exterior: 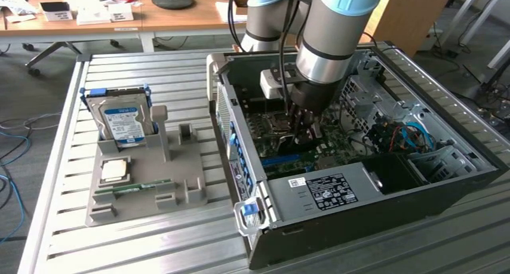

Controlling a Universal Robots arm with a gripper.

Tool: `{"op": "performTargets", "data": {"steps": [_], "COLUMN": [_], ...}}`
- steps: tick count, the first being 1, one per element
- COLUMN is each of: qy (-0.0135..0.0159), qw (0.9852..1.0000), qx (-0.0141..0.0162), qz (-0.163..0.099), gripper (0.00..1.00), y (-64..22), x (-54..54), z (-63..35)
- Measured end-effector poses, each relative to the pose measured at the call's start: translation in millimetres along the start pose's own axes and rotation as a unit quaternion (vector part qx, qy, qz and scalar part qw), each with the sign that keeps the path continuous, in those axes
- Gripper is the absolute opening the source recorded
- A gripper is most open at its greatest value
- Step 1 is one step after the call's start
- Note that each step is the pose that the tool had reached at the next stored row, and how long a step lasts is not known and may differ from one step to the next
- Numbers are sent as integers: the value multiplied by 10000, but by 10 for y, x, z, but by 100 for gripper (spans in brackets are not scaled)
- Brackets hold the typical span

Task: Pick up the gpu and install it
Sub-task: 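Insert the gpu into the slot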

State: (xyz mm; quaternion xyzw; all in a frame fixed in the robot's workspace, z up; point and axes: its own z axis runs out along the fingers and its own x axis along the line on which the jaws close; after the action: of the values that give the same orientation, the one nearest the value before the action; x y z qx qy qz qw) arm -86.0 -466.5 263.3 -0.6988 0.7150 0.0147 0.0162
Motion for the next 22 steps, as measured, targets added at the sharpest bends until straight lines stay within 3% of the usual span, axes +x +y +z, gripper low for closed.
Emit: {"op": "performTargets", "data": {"steps": [22], "qy": [0], "qw": [10000], "qx": [0], "qz": [0], "gripper": [27], "y": [0], "x": [2], "z": [53]}}
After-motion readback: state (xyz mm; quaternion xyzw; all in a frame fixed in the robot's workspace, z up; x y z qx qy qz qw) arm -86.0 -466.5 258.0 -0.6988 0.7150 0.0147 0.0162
